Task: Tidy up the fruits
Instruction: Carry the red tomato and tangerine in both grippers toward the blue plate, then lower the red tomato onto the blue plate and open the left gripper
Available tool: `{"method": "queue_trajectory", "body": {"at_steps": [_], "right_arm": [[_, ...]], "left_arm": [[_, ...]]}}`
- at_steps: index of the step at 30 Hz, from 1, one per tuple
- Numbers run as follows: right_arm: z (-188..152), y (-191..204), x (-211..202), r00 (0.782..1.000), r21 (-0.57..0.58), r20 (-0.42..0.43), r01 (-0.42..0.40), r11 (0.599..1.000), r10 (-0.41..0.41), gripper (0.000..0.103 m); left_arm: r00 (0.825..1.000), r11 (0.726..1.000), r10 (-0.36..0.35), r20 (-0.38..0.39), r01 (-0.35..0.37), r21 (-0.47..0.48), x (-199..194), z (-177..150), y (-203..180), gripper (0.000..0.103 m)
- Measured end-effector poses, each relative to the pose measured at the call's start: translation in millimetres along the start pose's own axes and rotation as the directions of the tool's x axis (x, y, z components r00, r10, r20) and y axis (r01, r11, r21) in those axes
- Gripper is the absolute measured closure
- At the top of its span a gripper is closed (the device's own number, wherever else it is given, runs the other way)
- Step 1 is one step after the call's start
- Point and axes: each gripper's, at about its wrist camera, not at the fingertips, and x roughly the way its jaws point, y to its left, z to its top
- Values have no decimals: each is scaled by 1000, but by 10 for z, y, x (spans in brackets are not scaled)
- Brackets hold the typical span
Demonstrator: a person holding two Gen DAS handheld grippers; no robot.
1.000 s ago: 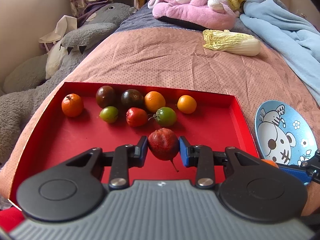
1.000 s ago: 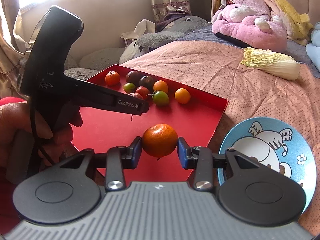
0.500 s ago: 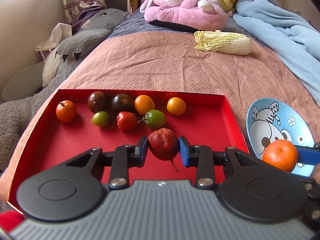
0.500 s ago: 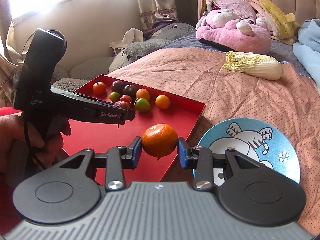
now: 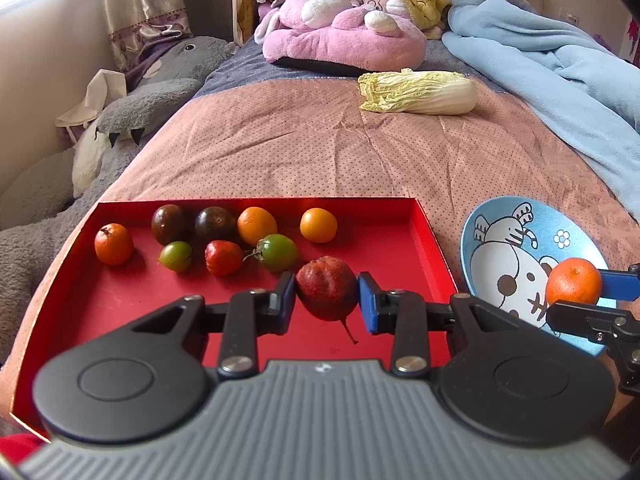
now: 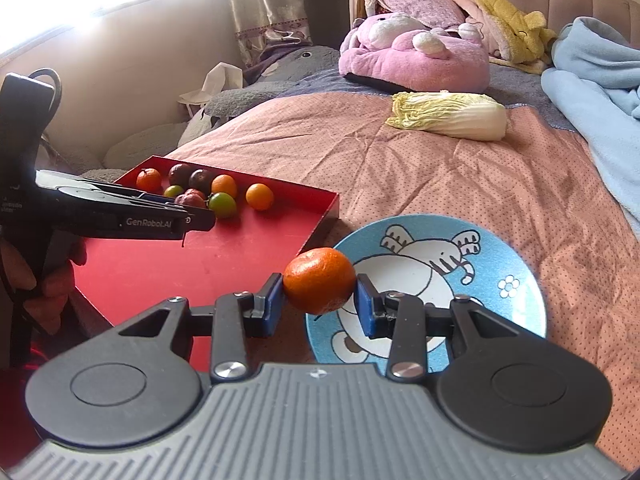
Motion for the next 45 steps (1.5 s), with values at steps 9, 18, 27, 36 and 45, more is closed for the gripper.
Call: {"method": "queue_trajectory", "body": {"at_steps": [9,18,27,36,45], "right_arm": [[-72,-235,-32,998,25,-6,56,998,-55,59],[-165,-429,-49,995,55,-12,102,993,-102,59],[-262,-587,-28,988,81,-35,150,985,-148,59],[-339,-598,55,985,76,-68,161,984,-156,59],[-369,-648,161,980,85,-96,180,980,-172,59]], "left_arm": [[998,998,-56,20,55,14,-33,40,-190,66],[992,991,-121,17,120,59,-36,23,-453,66],[978,974,-211,0,210,86,54,-29,-723,66],[961,950,-269,-60,275,146,188,-152,-1022,66],[955,944,-286,-76,294,147,273,-173,-1025,66]]}}
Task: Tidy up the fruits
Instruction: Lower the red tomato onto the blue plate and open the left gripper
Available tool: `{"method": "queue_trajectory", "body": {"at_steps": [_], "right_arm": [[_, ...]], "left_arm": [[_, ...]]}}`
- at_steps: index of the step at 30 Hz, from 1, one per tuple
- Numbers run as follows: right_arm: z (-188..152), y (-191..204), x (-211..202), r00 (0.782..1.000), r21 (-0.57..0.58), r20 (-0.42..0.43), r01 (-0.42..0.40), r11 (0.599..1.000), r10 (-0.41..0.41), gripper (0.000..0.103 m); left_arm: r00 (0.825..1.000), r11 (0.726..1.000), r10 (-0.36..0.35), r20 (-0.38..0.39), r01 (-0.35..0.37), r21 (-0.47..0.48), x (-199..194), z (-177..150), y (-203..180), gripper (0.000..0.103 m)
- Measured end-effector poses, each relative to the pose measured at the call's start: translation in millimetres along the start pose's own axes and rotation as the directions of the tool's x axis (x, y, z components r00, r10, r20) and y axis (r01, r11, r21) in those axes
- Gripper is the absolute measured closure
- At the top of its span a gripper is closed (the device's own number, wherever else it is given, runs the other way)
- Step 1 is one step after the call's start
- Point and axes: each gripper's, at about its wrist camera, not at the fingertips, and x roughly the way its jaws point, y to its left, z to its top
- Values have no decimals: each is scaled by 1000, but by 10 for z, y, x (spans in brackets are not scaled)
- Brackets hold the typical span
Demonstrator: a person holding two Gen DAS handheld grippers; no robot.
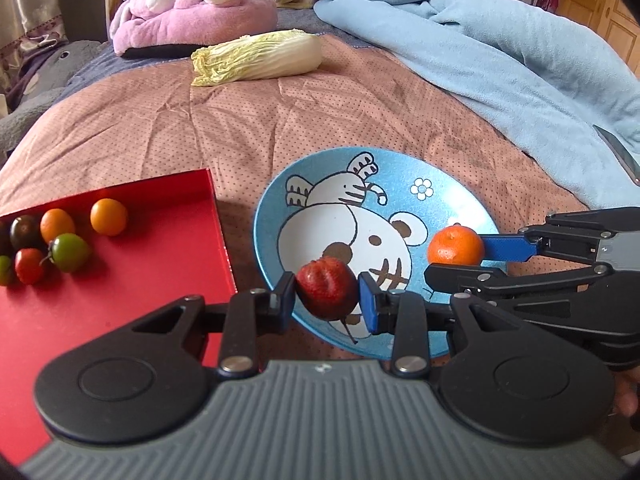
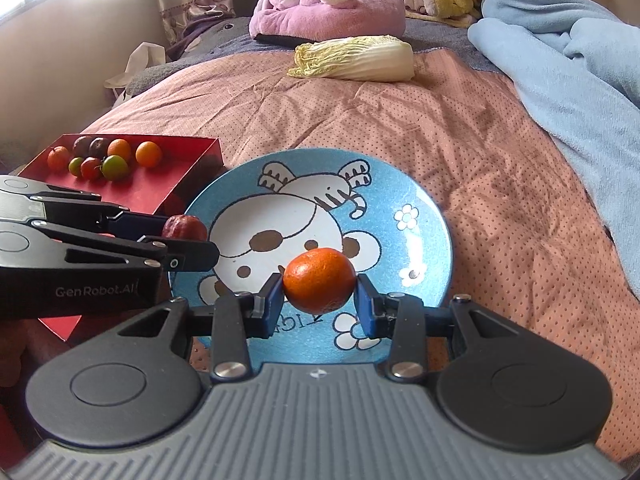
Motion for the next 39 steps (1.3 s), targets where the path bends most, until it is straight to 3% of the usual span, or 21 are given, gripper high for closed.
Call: {"method": "queue_trajectory", "body": {"at_steps": [20,34,36,39], "right_arm": [[-40,-37,45,1000,-1,-21,8,1000,-8,59],[-80,-8,49,1000,-4,-29,6,1000,-6,59],[-81,-6,49,1000,-4,-28,6,1000,-6,59],[-89,-3,53,1000,-2,-31,4,1000,-4,59]], "left_arm": [[1000,999,15,2,-15,32,118,16,-30,65],[999,999,-39,28,38,36,62,32,-68,66],[999,998,-43,34,41,38,51,32,-74,64],[996,997,-72,53,70,35,7,33,-83,53]]}}
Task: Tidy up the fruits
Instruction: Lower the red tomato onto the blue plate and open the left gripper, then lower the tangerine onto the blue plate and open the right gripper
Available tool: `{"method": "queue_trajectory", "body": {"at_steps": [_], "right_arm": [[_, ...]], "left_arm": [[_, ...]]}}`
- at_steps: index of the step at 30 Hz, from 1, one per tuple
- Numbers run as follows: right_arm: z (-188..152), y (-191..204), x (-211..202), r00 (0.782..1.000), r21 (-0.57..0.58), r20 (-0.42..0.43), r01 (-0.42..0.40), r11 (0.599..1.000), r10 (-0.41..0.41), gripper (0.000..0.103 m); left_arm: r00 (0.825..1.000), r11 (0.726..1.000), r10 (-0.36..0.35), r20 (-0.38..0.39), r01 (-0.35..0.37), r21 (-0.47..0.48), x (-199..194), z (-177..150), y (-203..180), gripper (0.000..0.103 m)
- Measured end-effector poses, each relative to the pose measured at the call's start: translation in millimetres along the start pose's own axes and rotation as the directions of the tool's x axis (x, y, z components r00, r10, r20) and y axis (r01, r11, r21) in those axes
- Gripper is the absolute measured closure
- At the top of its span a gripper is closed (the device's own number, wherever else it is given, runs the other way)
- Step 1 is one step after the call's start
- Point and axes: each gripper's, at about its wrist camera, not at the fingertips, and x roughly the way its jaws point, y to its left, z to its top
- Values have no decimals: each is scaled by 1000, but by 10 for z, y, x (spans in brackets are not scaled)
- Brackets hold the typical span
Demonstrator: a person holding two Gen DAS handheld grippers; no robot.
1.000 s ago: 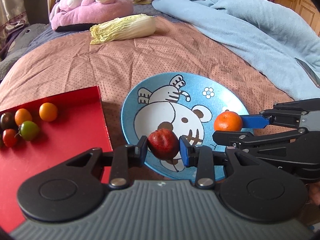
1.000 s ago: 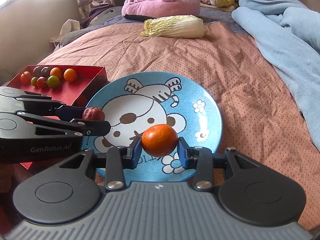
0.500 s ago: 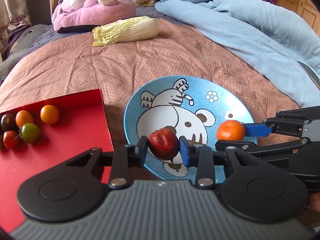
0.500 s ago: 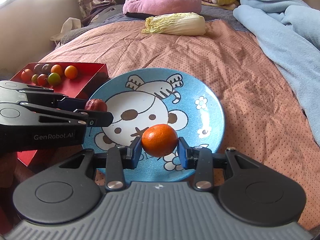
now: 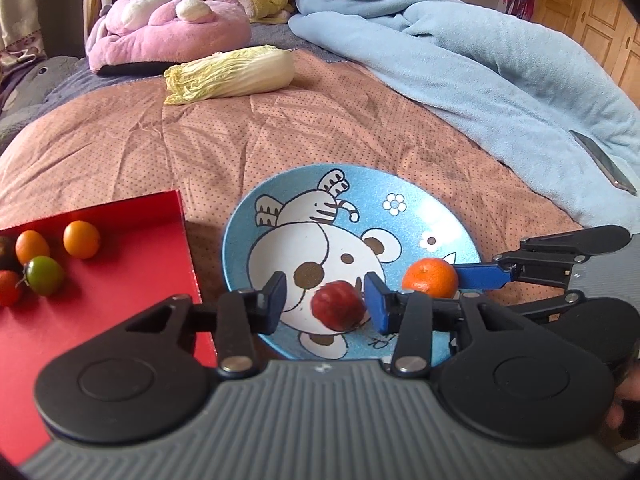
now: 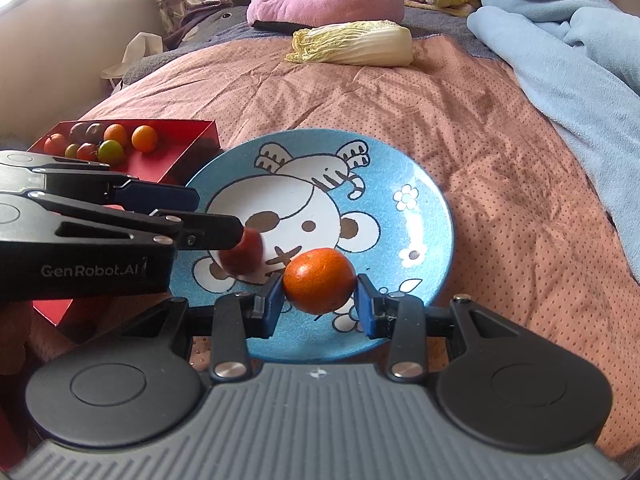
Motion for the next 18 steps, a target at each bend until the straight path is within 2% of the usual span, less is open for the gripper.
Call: {"method": "queue_trajectory", "body": {"at_steps": [2,18], "right_arm": [[-14,2,9,1000,1,-4,-4,1000,4,59],[79,-10,-95,999,31,43,21,999,-22,54]], "left_arm": [[1000,1000,-7,10,7,6,-20,2,-20,47],[999,1000,10,51,-9,-19,-157,13,40,46]]}}
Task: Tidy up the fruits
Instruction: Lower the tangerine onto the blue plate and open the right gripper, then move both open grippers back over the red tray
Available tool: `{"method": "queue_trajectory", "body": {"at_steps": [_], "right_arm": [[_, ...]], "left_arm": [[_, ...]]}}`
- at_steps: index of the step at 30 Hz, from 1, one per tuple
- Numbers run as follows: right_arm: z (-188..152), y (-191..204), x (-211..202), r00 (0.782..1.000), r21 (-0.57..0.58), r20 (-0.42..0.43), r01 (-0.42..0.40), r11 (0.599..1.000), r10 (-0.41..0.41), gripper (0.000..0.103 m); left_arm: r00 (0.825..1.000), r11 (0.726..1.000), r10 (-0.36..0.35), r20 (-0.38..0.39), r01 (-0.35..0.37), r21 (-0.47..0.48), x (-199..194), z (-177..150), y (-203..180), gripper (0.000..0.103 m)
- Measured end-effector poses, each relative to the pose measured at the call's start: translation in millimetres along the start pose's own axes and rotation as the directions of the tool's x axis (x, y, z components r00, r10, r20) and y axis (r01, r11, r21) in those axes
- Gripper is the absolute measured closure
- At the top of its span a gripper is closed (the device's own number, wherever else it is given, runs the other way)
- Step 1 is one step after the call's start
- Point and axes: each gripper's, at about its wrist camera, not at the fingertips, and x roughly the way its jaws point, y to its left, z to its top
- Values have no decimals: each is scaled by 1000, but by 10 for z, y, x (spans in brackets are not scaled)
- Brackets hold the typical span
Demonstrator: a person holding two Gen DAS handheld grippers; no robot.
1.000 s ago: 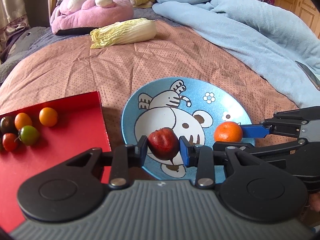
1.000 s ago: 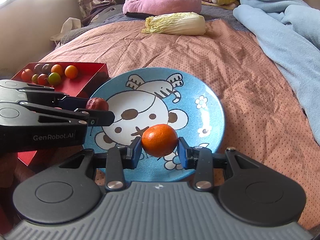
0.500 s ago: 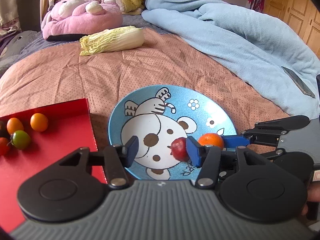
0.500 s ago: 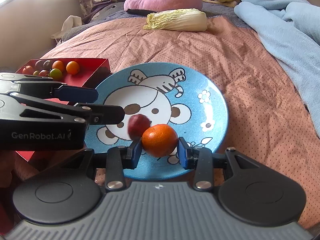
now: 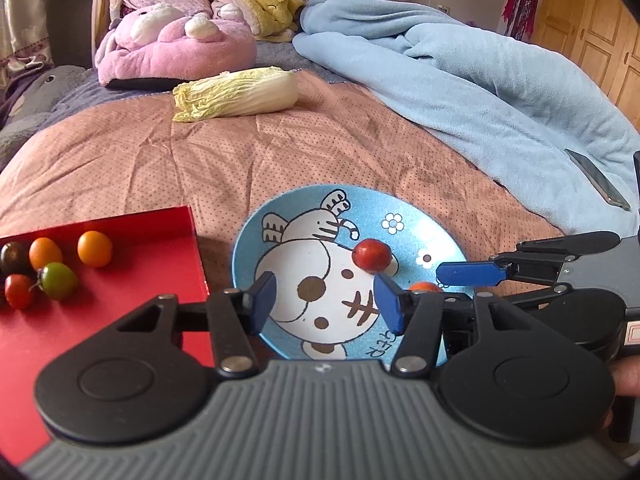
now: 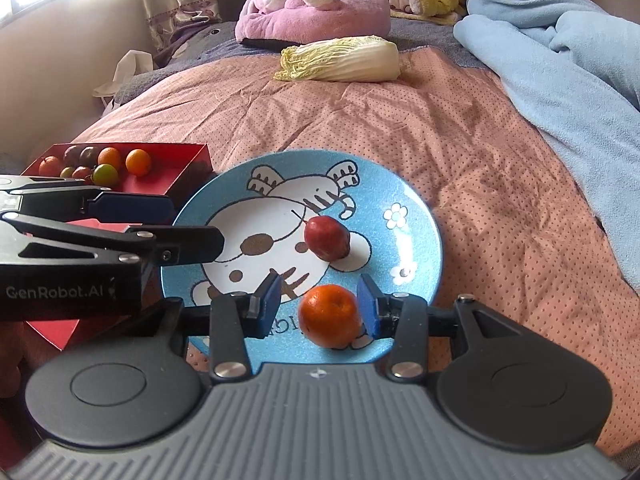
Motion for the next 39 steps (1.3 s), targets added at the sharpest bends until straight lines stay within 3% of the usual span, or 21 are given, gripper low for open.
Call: {"method": "queue_trajectory", "body": {"at_steps": [15,32,39], "right_arm": [[79,61,-181,1000,-24,24,6,1000,-6,40],[260,222,-561,995,-54,96,-34,998,39,38],[170,202,-825,994,-67,100,-40,997,46,38]], "left_arm": [[998,998,56,7,-56,-15,-156,-18,93,46],[988,987,156,13,-156,-28,-431,-28,172,46],[969,969,239,-69,-242,-51,-619,79,91,46]]}}
